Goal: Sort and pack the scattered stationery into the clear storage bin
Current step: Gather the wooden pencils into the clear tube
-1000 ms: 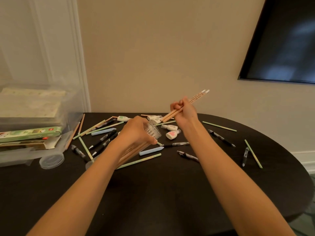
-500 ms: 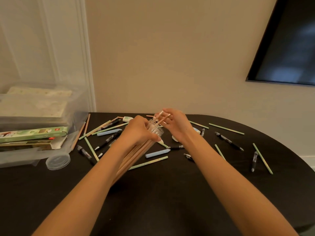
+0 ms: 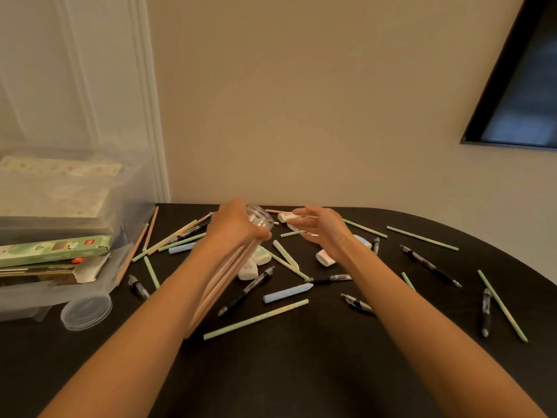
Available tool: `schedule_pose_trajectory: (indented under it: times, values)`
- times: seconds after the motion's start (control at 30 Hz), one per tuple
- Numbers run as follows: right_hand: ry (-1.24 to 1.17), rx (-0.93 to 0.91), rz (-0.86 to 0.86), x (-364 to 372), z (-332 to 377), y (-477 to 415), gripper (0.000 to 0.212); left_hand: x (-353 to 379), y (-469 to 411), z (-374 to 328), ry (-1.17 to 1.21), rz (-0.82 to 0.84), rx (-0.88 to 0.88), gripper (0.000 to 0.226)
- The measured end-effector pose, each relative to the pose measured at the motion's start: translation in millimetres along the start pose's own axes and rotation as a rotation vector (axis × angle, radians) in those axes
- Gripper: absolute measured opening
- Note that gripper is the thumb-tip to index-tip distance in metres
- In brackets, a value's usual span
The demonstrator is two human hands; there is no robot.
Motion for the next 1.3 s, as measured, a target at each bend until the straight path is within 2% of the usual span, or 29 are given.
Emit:
schedule_pose_trajectory:
  times: [0.1,0.2,0.33,0.47,0.7,0.83,0.97,1.1,1.3]
  values:
    - [0.225,0.053,-0.113,-4,-14,-45,0.030,-5,-30,2,-0.051,-0.029,0.002,0.058]
    - [0.561,-0.102,-0.131,14,-11,-85,0.027,0,-59,1,-0.131,-0.016,0.012,0.059]
    - [0.922,-0.320,-0.014,64,-8,-118,0.027,8,-95,2,-0.233,-0.016,0.028,0.061]
    - [1.186,-0.391,0.116,98,-25,-153,0.024,21,-124,3,-0.264,0.013,0.043,0.059]
    - [1.257,-0.430,0.187,110,-18,-188,0.011,32,-158,-1,-0.289,0.007,0.050,0.060]
    - [1.258,-0.508,0.034,74,23,-200,0.018,36,-165,-5,-0.305,0.014,0.043,0.059]
    - [1.441,-0.392,0.010,18,16,-219,0.030,42,-165,-14,-0.292,0.029,0.048,0.059]
    - [1.532,-0.251,0.059,-14,-15,-224,0.020,52,-162,-18,-0.290,0.061,0.047,0.058]
    - [1.535,-0.272,0.008,-20,-13,-214,0.026,63,-151,-24,-0.293,0.091,0.070,0.057]
Point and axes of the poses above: each hand's wrist, its own y-axis away from the middle knuckle, its own x-axis out of the palm, z = x × y, the point moved 9 cm from there along -y, towards the middle knuckle, and after that the axes turned 6 degrees about -z, right-handed, at the moved point
